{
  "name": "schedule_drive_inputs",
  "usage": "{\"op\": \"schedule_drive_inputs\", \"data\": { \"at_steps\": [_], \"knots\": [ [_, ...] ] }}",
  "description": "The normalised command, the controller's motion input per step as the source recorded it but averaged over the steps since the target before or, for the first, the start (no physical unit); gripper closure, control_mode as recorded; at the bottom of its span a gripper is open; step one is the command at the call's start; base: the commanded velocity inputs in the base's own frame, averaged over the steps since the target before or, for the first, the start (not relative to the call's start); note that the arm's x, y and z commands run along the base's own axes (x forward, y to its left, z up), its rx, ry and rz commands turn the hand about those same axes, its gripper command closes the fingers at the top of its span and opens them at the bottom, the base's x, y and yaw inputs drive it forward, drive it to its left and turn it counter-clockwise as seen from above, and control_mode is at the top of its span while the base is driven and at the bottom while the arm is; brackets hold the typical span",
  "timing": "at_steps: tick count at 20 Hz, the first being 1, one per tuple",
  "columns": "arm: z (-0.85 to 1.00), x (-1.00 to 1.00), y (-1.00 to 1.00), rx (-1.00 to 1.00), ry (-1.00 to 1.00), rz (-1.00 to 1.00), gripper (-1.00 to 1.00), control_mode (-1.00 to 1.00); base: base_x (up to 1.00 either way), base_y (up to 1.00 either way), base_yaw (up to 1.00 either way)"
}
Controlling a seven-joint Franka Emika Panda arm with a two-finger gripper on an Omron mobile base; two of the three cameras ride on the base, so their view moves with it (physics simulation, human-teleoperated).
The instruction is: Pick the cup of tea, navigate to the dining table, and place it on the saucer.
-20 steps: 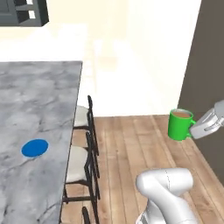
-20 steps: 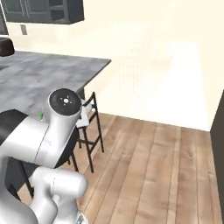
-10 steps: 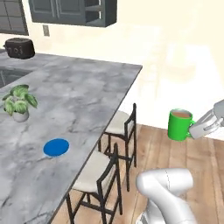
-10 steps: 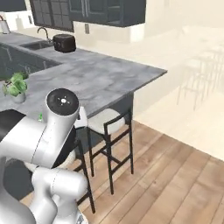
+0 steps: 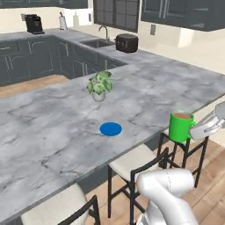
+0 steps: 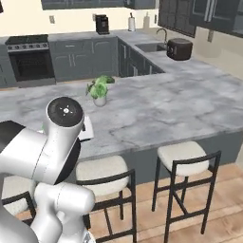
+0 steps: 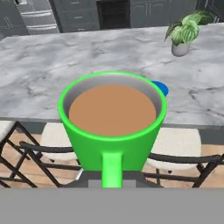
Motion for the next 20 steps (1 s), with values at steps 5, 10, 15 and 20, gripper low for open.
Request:
{"op": "schedule_drive_inputs", "data": {
  "at_steps": [5,10,15,20],
  "knots": [
    [0.0,0.0,0.0,0.0,0.0,0.0,1.0,1.0,1.0,-0.04,0.65],
    [0.0,0.0,0.0,0.0,0.0,0.0,1.0,1.0,1.0,-0.26,0.43],
    [0.0,0.0,0.0,0.0,0.0,0.0,1.0,1.0,0.55,-0.09,0.14],
    [0.0,0.0,0.0,0.0,0.0,0.0,1.0,1.0,0.0,0.0,0.0]
  ]
}}
